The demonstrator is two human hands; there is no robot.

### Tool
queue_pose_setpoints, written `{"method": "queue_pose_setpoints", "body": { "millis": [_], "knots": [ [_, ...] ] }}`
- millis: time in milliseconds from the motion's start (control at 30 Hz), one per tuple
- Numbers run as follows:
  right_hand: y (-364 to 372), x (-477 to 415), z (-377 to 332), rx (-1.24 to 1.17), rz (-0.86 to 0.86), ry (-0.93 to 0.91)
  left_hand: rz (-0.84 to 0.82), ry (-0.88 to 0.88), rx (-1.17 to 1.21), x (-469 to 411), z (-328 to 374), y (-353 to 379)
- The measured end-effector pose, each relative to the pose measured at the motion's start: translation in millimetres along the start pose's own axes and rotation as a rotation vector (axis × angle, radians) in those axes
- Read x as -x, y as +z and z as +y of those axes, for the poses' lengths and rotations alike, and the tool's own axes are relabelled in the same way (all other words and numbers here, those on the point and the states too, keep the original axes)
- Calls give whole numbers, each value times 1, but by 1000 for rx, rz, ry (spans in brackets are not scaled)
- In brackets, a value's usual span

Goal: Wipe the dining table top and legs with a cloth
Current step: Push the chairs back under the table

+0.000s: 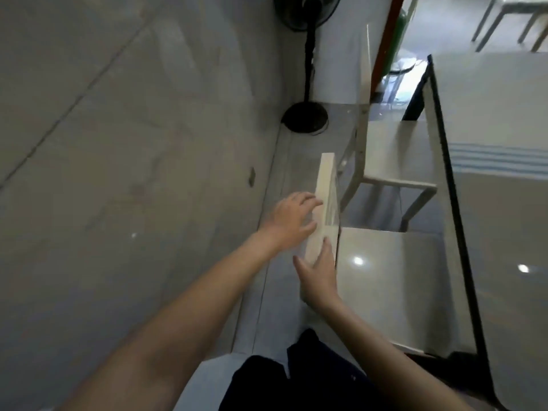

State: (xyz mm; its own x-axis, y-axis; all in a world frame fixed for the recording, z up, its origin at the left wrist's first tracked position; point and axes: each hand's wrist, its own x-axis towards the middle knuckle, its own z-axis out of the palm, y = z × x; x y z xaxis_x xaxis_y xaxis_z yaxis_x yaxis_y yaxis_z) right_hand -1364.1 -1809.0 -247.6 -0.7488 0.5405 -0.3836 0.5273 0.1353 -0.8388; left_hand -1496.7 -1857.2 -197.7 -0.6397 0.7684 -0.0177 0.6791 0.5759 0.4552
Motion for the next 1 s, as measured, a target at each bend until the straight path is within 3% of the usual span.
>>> {"method": "queue_pose_setpoints", "body": {
  "millis": [100,200,567,700,833,933,1000],
  "knots": [
    [2,-5,-3,40,26,2,-159,262,-332,-39,-11,3],
    [-2,-7,-1,55,1,-14,-184,540,-498,-71,-18,5],
    [2,-12,6,34,114,-7,-432,1105,-438,-187,-34,16],
    [11,-11,1,185,162,60,-375,1160,-348,-201,-41,27],
    [34,-17,-20,608,494,201,-280,1159,-313,-200,-43,31],
    [42,-32,-34,684,694,285,-279,1146,-334,-200,-40,28],
    [43,-36,-37,737,729,365,-289,1143,-330,-199,-39,28]
  ]
}}
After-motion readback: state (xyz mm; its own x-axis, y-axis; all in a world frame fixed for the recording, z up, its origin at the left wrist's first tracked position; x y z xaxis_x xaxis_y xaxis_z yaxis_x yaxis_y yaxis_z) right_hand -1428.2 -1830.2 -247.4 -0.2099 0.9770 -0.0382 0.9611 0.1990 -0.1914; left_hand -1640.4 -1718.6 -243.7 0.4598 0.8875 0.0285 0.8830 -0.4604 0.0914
